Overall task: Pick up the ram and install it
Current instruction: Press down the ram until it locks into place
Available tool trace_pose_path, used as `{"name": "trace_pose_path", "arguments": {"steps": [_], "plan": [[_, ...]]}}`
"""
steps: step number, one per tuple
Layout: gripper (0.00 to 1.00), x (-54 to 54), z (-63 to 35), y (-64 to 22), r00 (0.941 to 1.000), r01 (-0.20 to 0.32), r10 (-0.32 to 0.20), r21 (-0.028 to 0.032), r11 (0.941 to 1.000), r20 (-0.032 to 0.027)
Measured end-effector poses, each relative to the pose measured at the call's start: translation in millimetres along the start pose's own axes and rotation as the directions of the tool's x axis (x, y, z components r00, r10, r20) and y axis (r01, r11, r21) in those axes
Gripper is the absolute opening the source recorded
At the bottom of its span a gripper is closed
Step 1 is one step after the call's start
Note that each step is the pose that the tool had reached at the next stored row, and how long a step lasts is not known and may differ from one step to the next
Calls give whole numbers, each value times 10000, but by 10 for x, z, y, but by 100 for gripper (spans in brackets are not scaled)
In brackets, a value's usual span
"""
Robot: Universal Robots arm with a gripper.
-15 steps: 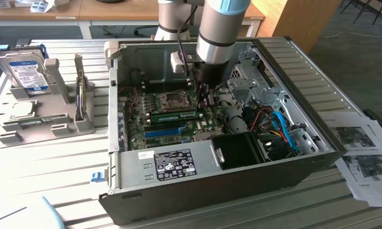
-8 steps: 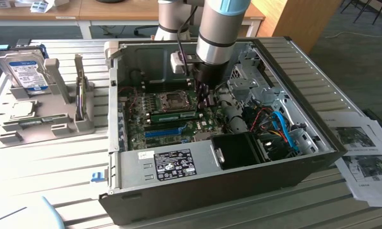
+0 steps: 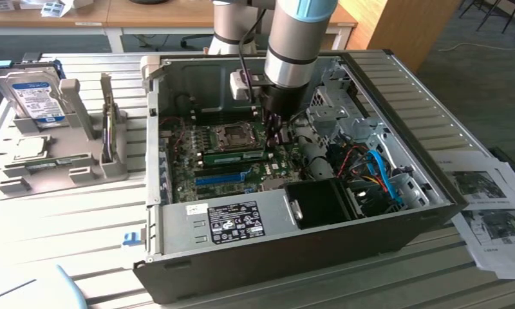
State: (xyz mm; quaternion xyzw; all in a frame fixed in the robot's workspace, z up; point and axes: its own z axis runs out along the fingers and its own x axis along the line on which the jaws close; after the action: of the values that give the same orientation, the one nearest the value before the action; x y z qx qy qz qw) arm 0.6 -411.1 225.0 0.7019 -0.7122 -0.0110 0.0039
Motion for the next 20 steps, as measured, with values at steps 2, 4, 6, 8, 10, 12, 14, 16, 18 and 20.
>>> {"name": "trace_pose_path", "arguments": {"steps": [2,4,6,8,10,12,14,16,18,20], "plan": [[9,0,3,0,10000,0,0,0,10000,1],[9,0,4,0,10000,0,0,0,10000,-1],[9,0,4,0,10000,0,0,0,10000,0],[9,0,5,0,10000,0,0,0,10000,1],[9,0,8,0,10000,0,0,0,10000,1],[9,0,11,0,10000,0,0,1,10000,-1],[9,0,14,0,10000,0,0,0,10000,-2],[9,0,16,0,10000,1,-1,0,10000,-1],[9,0,17,-1,10000,1,-1,0,10000,0],[9,0,17,0,10000,0,0,1,10000,0]]}}
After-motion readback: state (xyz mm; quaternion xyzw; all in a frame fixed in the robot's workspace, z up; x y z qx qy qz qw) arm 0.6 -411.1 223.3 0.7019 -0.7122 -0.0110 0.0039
